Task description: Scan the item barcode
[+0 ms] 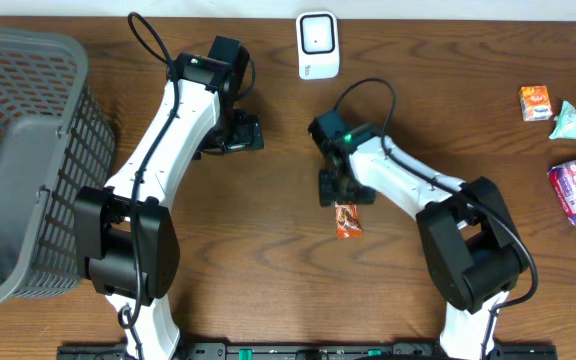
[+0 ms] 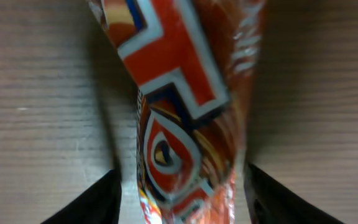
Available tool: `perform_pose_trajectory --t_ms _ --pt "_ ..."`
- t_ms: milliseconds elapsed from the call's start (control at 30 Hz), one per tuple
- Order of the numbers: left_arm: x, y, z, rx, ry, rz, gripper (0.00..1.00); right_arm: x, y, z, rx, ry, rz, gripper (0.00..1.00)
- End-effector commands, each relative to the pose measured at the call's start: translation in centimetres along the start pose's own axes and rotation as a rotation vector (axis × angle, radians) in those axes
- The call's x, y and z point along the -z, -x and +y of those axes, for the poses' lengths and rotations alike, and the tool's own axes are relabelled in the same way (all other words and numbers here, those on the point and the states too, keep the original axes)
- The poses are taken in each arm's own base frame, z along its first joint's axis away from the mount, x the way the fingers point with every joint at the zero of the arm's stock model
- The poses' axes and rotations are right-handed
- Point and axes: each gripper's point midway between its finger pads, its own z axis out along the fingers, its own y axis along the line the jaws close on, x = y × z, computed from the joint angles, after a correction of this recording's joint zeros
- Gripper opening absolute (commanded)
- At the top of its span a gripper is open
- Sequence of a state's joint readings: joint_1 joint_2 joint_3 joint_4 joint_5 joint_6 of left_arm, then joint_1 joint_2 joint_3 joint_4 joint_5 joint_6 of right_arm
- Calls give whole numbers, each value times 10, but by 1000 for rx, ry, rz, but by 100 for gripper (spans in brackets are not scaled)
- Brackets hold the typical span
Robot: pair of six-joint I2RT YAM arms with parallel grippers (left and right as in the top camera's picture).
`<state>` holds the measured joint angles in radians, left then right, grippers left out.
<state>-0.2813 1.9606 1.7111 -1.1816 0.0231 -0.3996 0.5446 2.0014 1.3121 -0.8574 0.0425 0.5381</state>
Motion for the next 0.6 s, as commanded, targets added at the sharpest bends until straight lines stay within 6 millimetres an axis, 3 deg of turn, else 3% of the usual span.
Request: perform_pose_trajectory --t_ms 0,33,133,167,367,567 --pt "-6 -2 4 5 20 18 98 -6 -5 -3 -16 -23 -21 55" --pt "-6 -2 4 5 20 18 98 -8 -7 -3 -14 -23 -17 48" --pt "-6 -2 4 5 20 18 98 -9 -11 -4 -13 -26 -8 7" --pt "-6 -2 4 5 20 18 98 -9 -10 -4 -13 -26 -8 1" --pt "-6 -2 4 5 20 18 98 1 7 -3 31 -8 -42 1" --pt "-6 -2 4 5 20 18 98 39 64 3 104 25 -196 1"
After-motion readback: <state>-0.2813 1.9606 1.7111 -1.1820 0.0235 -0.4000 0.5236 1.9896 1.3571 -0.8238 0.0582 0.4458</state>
